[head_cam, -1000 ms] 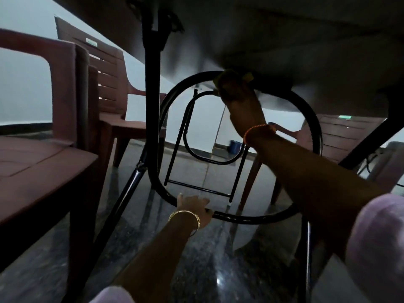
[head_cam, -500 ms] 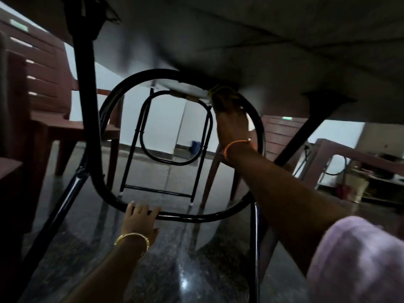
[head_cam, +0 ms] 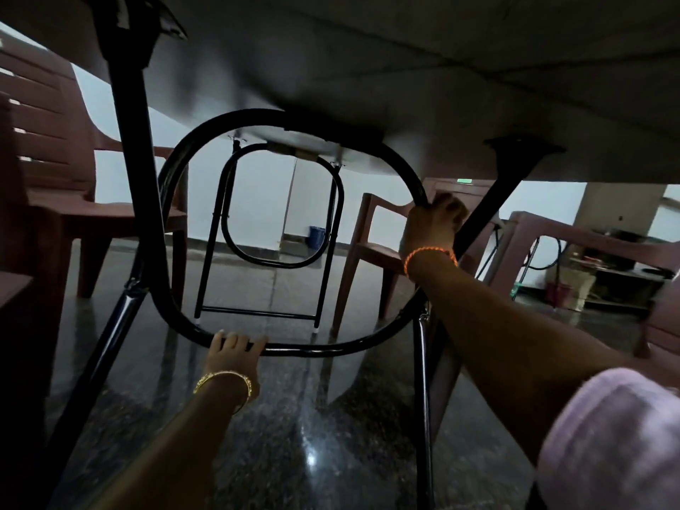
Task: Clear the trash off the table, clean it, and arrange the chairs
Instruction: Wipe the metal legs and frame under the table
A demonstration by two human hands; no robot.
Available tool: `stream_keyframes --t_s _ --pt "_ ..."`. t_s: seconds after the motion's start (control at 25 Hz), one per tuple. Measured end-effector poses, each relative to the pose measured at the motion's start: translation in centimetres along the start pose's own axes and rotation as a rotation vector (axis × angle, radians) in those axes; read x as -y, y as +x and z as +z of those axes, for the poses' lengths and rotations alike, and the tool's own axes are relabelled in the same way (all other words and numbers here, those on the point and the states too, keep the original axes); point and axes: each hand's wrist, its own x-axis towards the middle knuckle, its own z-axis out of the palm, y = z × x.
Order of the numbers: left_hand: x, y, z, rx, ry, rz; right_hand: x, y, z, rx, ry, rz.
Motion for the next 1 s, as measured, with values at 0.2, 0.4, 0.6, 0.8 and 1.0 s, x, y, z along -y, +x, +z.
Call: stream_keyframes --t_s 0.2,0.4,0.6,0.8,1.0 --pt "0.0 -0.1 -0.1 0.013 0.046 0.009 1.2 -2.2 1.2 0.140 -0.226 -0.080" --pt "0.1 -0.3 -0.1 0.030 0.076 0.014 1.9 -5.2 4.0 0.421 -0.264 -0.242" --pt "-0.2 -0.5 0.3 0.009 0.123 0.010 2.3 -4.1 3.5 0.418 -0.307 -0.232" --pt "-0.8 -0.6 -0.7 0.090 0.141 -0.036 0.9 -2.9 4.8 0.098 -0.241 -0.245" --pt "-5.1 -4.4 1.3 -0.030 -0.118 -0.198 0.4 -9.8 8.3 -0.179 0.280 -0.384"
